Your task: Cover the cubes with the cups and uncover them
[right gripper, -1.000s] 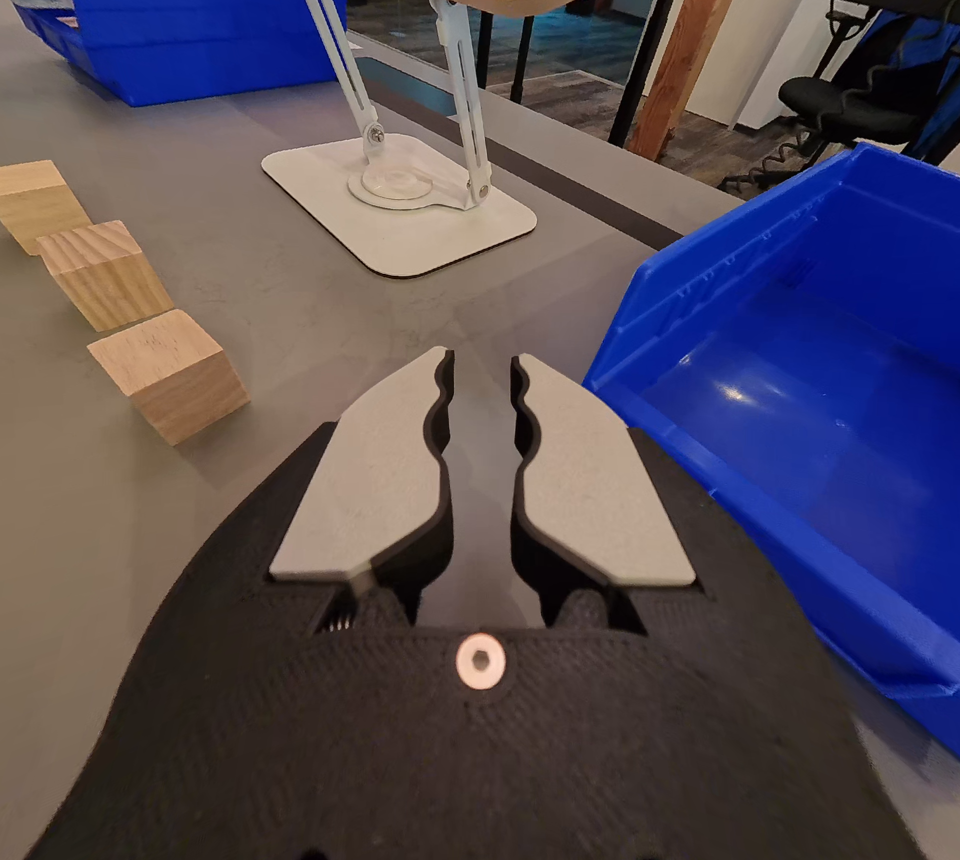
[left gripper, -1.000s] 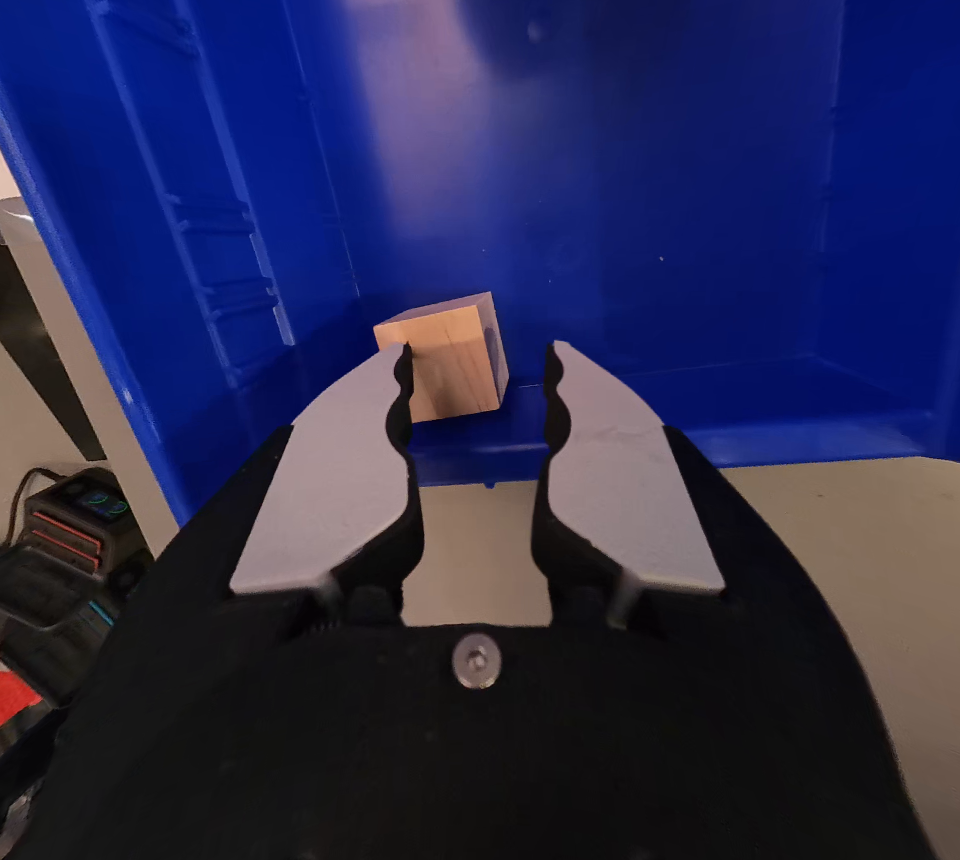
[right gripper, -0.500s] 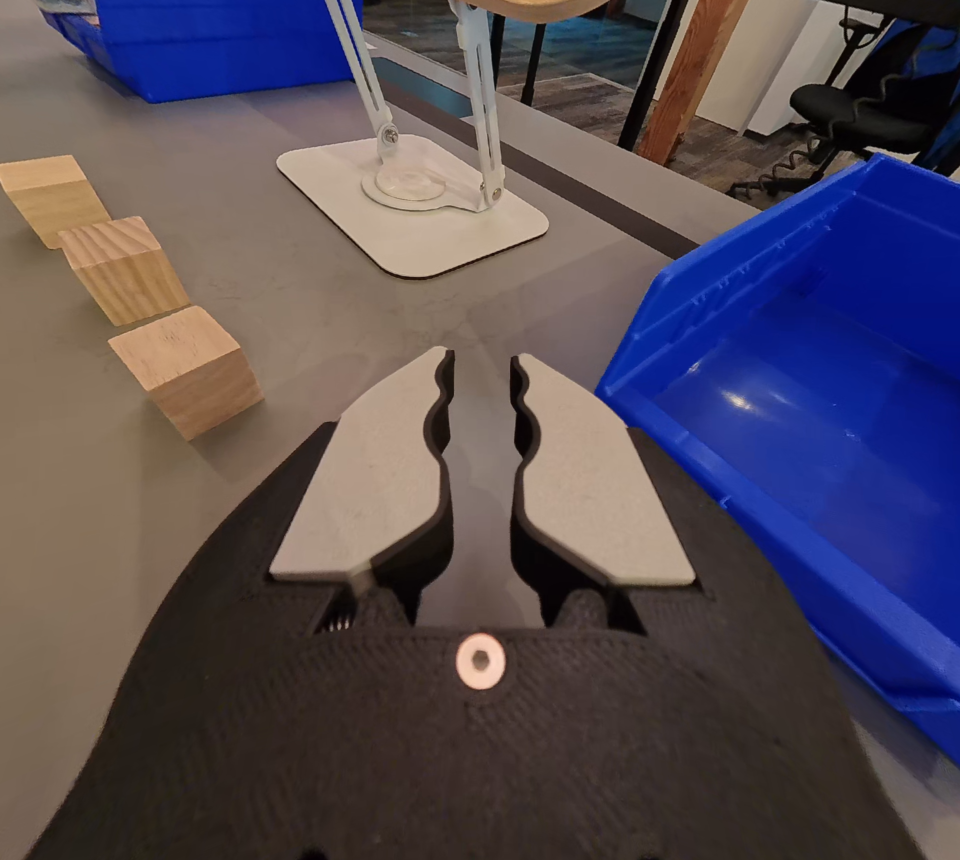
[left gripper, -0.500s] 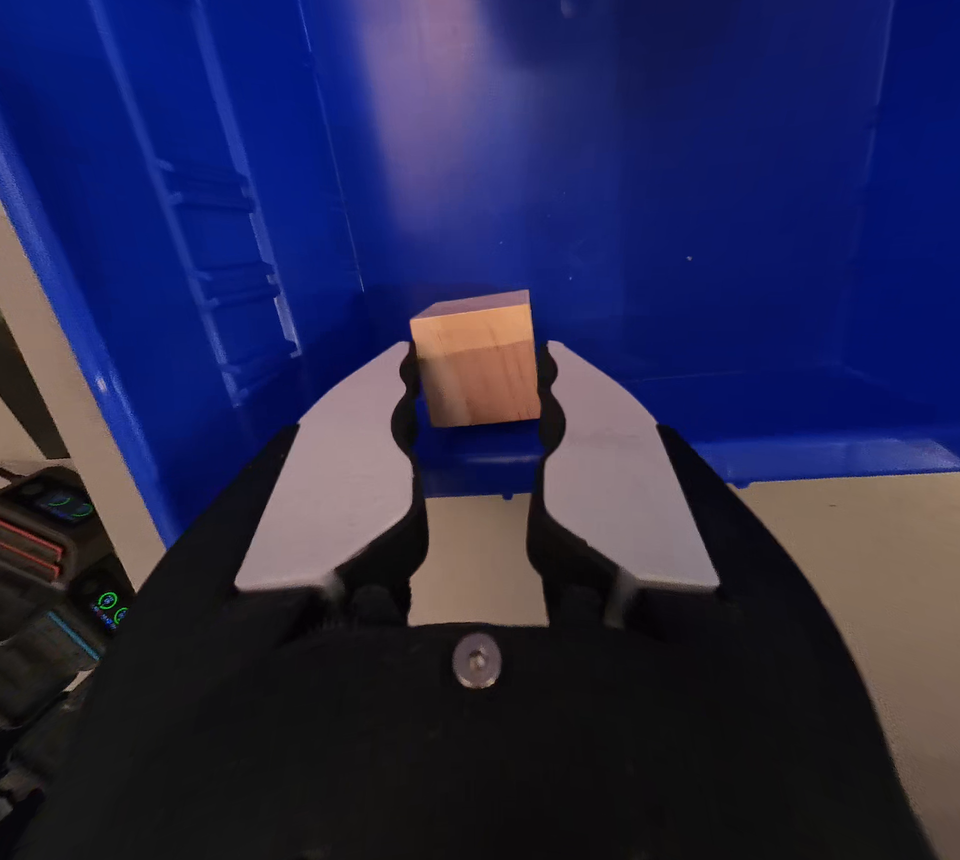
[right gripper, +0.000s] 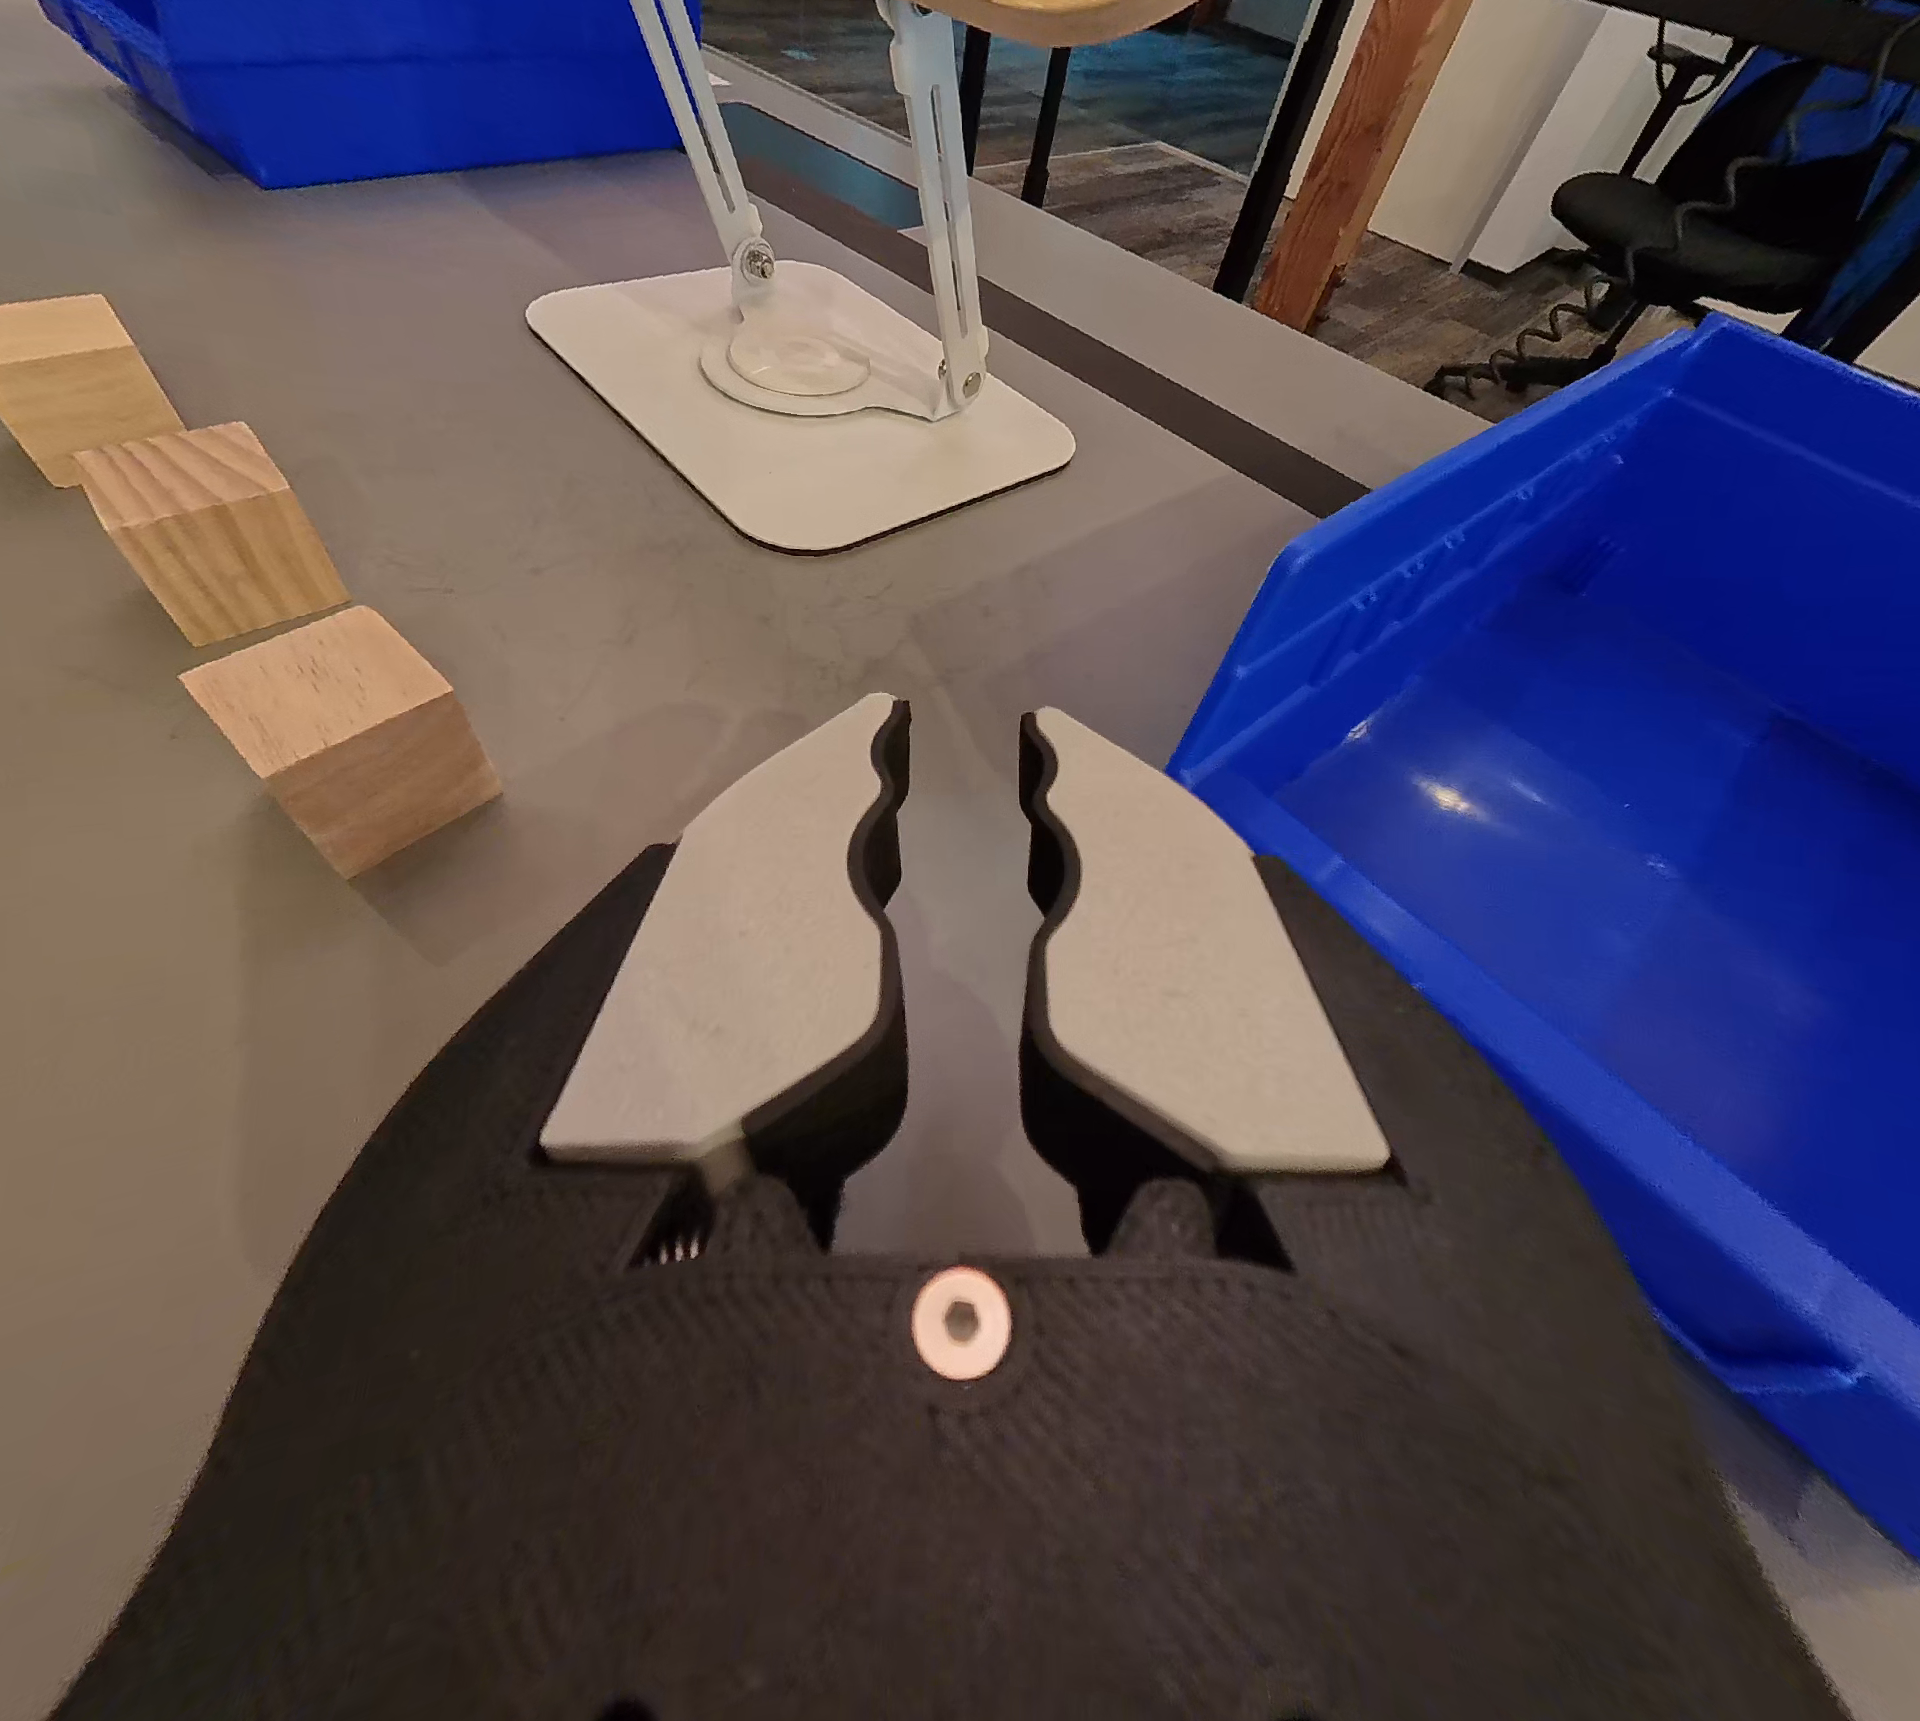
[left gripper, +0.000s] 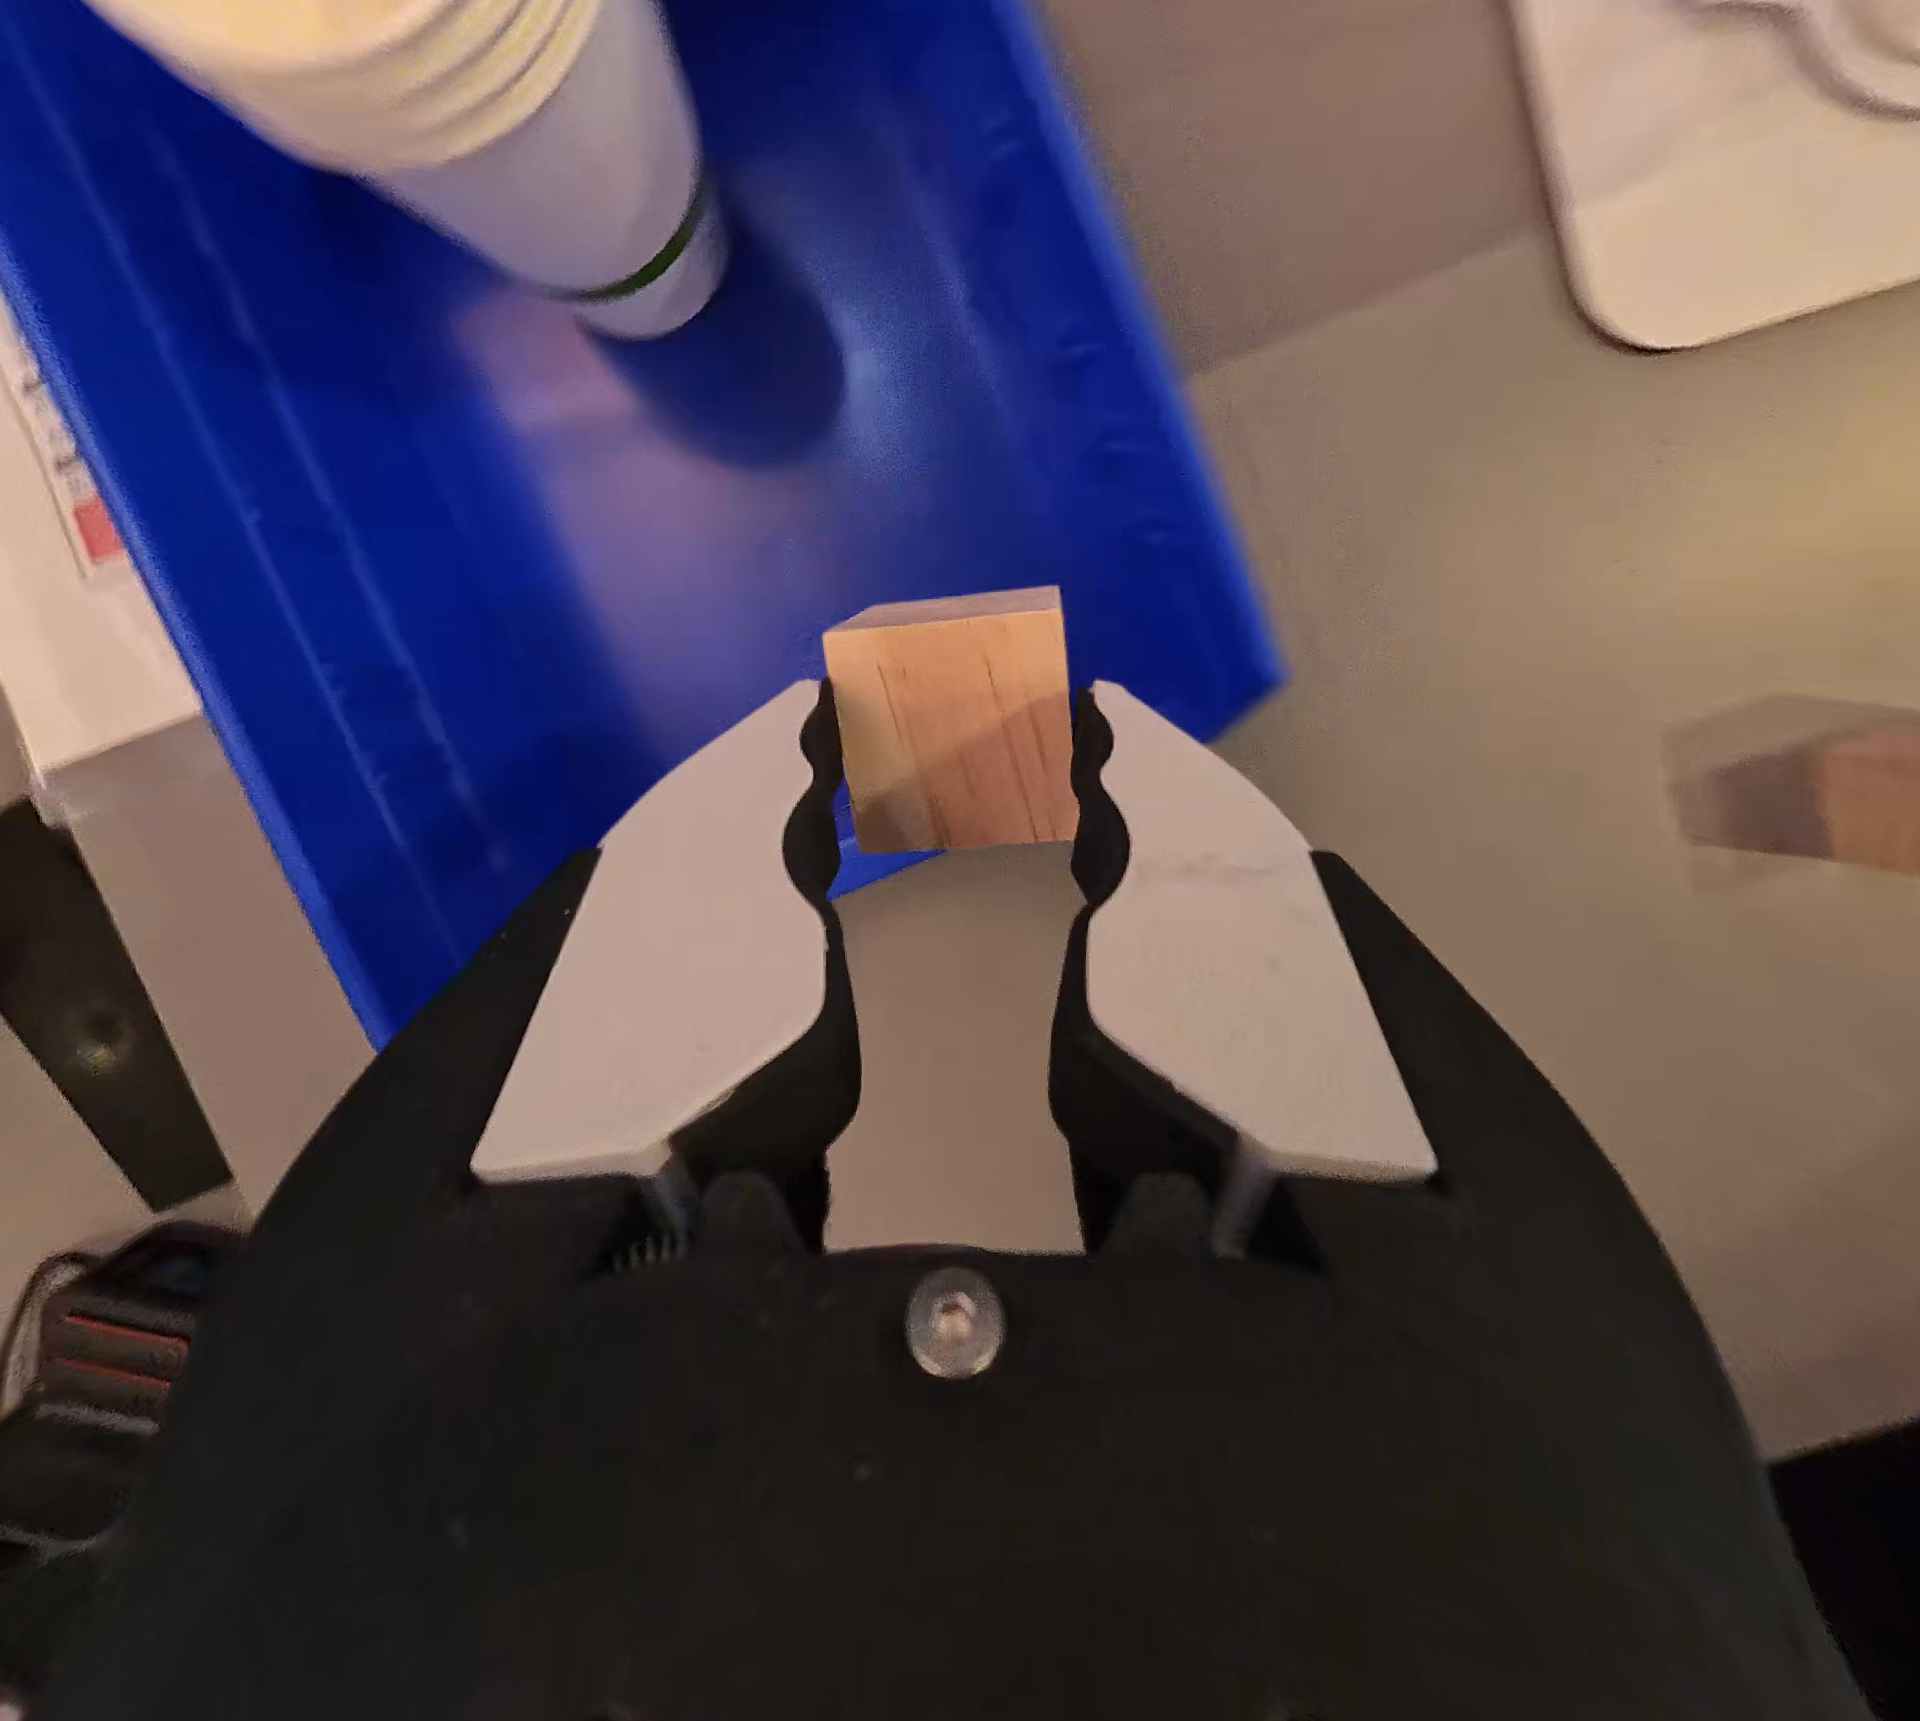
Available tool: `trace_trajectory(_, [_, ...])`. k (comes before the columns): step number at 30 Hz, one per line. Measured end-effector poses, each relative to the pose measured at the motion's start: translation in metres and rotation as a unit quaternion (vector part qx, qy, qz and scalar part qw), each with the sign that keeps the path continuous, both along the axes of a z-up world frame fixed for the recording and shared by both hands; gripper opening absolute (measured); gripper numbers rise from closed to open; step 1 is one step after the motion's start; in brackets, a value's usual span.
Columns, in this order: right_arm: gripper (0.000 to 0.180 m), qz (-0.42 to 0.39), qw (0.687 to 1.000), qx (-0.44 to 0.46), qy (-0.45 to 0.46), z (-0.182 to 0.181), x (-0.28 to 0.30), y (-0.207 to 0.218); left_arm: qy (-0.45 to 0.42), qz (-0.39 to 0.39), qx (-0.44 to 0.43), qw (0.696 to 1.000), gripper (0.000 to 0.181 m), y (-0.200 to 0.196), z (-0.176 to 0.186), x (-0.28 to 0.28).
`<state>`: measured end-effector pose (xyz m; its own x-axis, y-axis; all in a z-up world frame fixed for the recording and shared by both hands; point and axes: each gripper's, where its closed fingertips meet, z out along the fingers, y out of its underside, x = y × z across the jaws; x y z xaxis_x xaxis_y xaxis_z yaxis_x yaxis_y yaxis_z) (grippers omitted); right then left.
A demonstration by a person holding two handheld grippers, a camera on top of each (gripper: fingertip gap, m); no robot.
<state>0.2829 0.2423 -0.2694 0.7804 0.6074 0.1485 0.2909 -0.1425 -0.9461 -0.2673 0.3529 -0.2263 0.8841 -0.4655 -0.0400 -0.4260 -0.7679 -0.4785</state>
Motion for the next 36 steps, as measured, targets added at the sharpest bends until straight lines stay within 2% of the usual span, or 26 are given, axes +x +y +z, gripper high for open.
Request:
trace_trajectory(6, [0.019,0.003,1.0,0.013,-0.003,0.006,0.008,-0.001,-0.004,-0.165,0.049,0.985,0.042,-0.046,0.062,0.118])
trace_trajectory(9, [0.017,0.023,1.0,0.014,-0.008,0.007,0.009,-0.004,-0.008,-0.271,0.08,0.959,0.043,-0.079,0.084,0.203])
trace_trajectory(11, [0.015,0.035,0.999,0.021,-0.011,0.011,0.011,-0.008,-0.007,-0.338,0.084,0.937,0.043,-0.102,0.085,0.261])
trace_trajectory(17, [0.009,0.056,0.998,0.025,-0.028,0.012,0.025,-0.015,0.003,-0.499,0.059,0.865,0.042,-0.16,0.047,0.412])
trace_trajectory(23, [0.003,0.05,0.997,0.028,-0.042,0.01,0.053,-0.021,0.042,-0.58,0.02,0.814,0.043,-0.19,-0.026,0.51])
trace_trajectory(26, [0.003,0.033,0.998,0.02,-0.044,0.007,0.067,-0.018,0.065,-0.595,-0.005,0.801,0.043,-0.195,-0.065,0.533])
trace_trajectory(29, [0.003,0.021,0.999,0.021,-0.045,0.008,0.076,-0.017,0.078,-0.605,-0.021,0.792,0.042,-0.198,-0.089,0.543])
trace_trajectory(36, [0.005,0.03,0.998,0.019,-0.05,0.006,0.071,-0.017,0.104,-0.614,-0.03,0.782,0.043,-0.192,-0.097,0.545])
